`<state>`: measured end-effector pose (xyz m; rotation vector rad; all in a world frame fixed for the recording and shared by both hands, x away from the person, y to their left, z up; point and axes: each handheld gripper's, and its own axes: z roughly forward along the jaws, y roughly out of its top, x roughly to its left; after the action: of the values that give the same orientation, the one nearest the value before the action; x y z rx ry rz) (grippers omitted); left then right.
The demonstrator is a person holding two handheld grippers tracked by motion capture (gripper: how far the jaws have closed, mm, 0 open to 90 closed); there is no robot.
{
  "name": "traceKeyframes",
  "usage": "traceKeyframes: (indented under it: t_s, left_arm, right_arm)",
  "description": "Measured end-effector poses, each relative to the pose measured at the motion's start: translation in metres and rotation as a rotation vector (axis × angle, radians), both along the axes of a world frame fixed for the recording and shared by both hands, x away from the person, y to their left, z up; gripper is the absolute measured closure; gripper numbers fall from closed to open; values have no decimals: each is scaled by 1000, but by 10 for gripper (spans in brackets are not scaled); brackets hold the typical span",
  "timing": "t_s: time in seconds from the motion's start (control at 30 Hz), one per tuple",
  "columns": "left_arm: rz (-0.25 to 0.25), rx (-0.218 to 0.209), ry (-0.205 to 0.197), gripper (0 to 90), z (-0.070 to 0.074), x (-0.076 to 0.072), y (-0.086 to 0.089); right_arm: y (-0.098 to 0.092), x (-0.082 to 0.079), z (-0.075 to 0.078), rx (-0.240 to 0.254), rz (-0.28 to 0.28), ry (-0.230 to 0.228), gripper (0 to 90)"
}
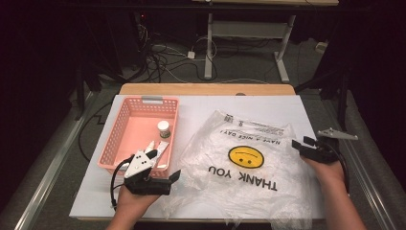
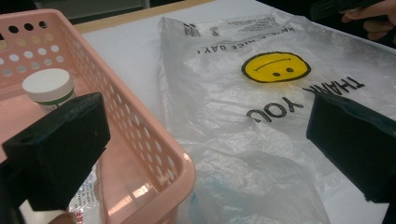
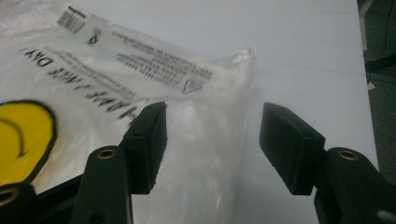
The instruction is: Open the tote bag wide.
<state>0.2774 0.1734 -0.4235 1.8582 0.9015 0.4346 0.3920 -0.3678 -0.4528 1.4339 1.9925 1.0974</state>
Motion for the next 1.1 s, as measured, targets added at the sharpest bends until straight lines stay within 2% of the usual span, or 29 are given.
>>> traceKeyframes:
  t_s: [0.17, 0.2, 0.23, 0.37, 0.4, 0.47, 0.53, 0.57, 0.63, 0.67, 0.73, 0.8, 0.83, 0.9, 0.93, 1.0, 1.1]
  left_arm:
    - [2, 7, 5, 0, -3, 1, 2]
    - [2, 7, 5, 0, -3, 1, 2]
    - [2, 6, 6, 0, -3, 2, 2]
    - [-3, 9, 10, 0, -5, 2, 1]
    - [-3, 10, 11, 0, -5, 3, 0]
    - [1, 0, 15, 0, -5, 4, 0]
    - [1, -1, 15, 0, -6, 4, 1]
    - [2, -1, 17, 0, -6, 4, 1]
    - [2, -3, 19, 0, -6, 4, 2]
    - [2, -6, 21, 0, -7, 4, 2]
    - [1, -4, 21, 0, -6, 4, 2]
    - [-1, -4, 21, 0, -6, 4, 2]
    - [-1, -2, 20, 0, -6, 4, 2]
    - [-1, -2, 21, 0, -6, 4, 2]
    - [0, -3, 21, 0, -6, 4, 2]
    - [1, -4, 22, 0, -7, 4, 2]
    - [0, -1, 19, 0, -6, 4, 1]
  right_arm:
    - [0, 38, -1, 7, -11, 27, 396]
    - [0, 38, -1, 7, -11, 27, 396]
    - [0, 51, 0, 11, -11, 38, 391]
    - [2, 74, -3, 2, 13, 76, 370]
    - [2, 74, -3, 2, 13, 76, 370]
    - [3, 85, -11, -8, 28, 115, 333]
    - [4, 86, -13, -13, 37, 123, 332]
    - [5, 88, -18, -5, 60, 136, 336]
    - [9, 87, -22, -21, 83, 147, 377]
    - [12, 86, -23, -50, 89, 136, 400]
    - [15, 83, -22, -80, 103, 131, 503]
    - [21, 79, -22, -146, 123, 116, 596]
    - [22, 78, -22, -157, 128, 113, 640]
    - [22, 77, -21, -155, 139, 112, 737]
    - [22, 77, -21, -155, 139, 112, 737]
    - [21, 74, -23, -138, 159, 100, 860]
    - [20, 71, -24, -115, 166, 102, 900]
